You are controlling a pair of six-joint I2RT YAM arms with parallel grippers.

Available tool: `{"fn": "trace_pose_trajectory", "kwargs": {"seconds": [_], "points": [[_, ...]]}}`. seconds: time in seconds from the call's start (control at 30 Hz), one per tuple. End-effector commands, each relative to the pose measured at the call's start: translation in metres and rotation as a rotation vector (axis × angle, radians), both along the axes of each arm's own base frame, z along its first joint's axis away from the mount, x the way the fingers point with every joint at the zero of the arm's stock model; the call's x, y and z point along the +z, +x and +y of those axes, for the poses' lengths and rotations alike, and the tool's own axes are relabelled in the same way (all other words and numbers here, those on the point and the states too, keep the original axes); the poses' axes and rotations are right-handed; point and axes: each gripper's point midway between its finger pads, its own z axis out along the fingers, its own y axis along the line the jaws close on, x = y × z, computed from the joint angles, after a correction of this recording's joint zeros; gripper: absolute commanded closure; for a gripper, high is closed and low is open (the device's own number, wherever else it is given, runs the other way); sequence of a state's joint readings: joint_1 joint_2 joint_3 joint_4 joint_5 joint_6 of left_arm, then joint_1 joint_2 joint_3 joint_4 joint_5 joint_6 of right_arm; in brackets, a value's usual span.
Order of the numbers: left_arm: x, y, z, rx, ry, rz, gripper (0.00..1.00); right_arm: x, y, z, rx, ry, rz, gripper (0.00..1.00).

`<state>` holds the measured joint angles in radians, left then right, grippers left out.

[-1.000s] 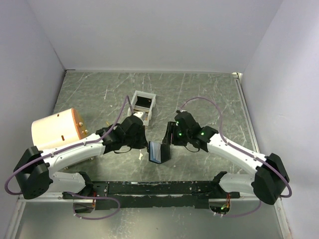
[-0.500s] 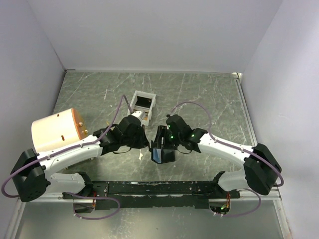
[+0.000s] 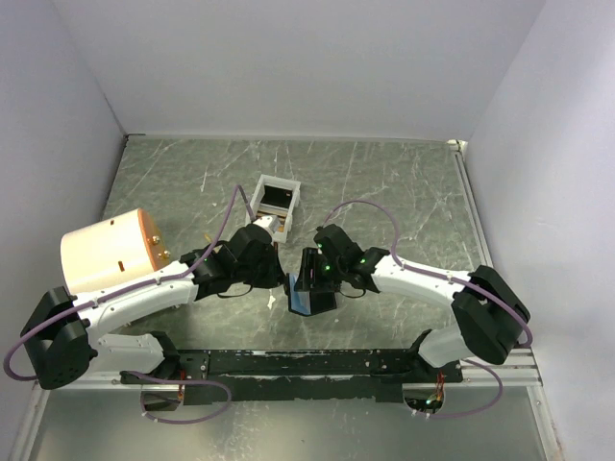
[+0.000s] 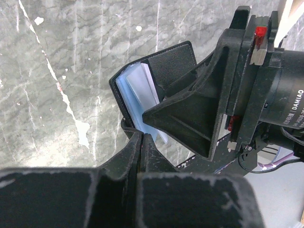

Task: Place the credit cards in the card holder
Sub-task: Open the card holder at the center of the board.

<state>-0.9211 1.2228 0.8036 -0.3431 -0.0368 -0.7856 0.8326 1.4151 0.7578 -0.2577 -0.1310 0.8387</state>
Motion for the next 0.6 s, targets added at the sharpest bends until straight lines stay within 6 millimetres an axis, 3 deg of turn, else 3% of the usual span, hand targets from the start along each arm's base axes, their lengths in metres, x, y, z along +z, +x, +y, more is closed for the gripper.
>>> {"fn": "trace_pose_trajectory", "kwargs": {"seconds": [0.0,0.57], "points": [[0.009,0.001,-0.007,-0.017,-0.029,-0.017,0.93,-0.002,-0.001,0.004,0.030,0.008,-0.012,0.44],[0.006,0.000,-0.007,-0.021,-0.026,-0.012,0.93,-0.015,-0.007,0.008,0.062,0.024,0.018,0.40]]}}
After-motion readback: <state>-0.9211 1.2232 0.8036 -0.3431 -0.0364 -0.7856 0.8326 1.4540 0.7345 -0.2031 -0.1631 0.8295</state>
